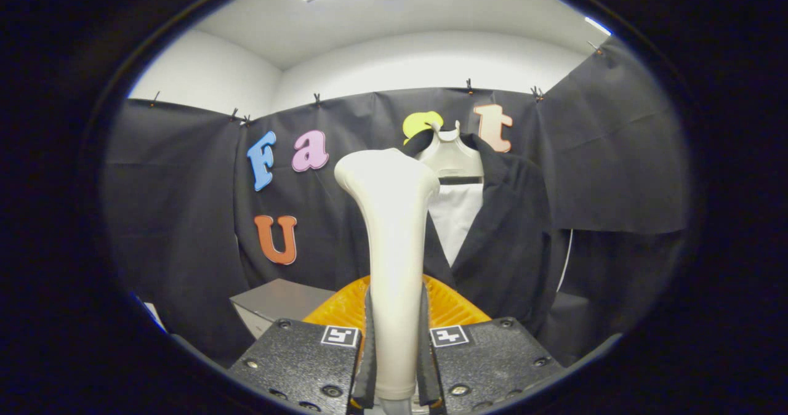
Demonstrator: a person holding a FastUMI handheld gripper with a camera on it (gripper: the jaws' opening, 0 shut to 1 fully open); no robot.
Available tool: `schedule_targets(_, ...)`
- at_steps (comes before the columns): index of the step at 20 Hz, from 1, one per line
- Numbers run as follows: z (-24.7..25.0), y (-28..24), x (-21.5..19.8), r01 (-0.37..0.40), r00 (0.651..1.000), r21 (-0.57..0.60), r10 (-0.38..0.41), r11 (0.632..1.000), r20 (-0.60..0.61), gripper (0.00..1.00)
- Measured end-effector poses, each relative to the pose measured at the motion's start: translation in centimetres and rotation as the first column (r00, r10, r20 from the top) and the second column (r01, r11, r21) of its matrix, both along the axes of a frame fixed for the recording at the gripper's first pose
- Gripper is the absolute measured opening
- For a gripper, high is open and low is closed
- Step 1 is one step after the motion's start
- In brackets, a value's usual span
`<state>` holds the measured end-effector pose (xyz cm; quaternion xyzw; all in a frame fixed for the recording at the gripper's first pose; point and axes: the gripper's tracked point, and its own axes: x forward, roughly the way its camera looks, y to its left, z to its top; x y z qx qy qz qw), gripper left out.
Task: Iron the clothes twice with a garment steamer, once on the left side and once on the right side.
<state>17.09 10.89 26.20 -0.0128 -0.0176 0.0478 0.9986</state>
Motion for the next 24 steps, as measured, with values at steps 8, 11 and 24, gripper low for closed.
schedule_targets(8,-4.1,-0.5,8.3,0.005,0.998,0.016,-0.004,1.000,-0.068,0.29)
schedule_targets(11,-4.8,-0.9,9.9,0.039,0.998,-0.017,-0.040,0.999,-0.044,0.29)
schedule_targets(24,-9.9,-1.3,8.0,0.049,0.995,-0.039,-0.052,0.998,-0.080,0.29)
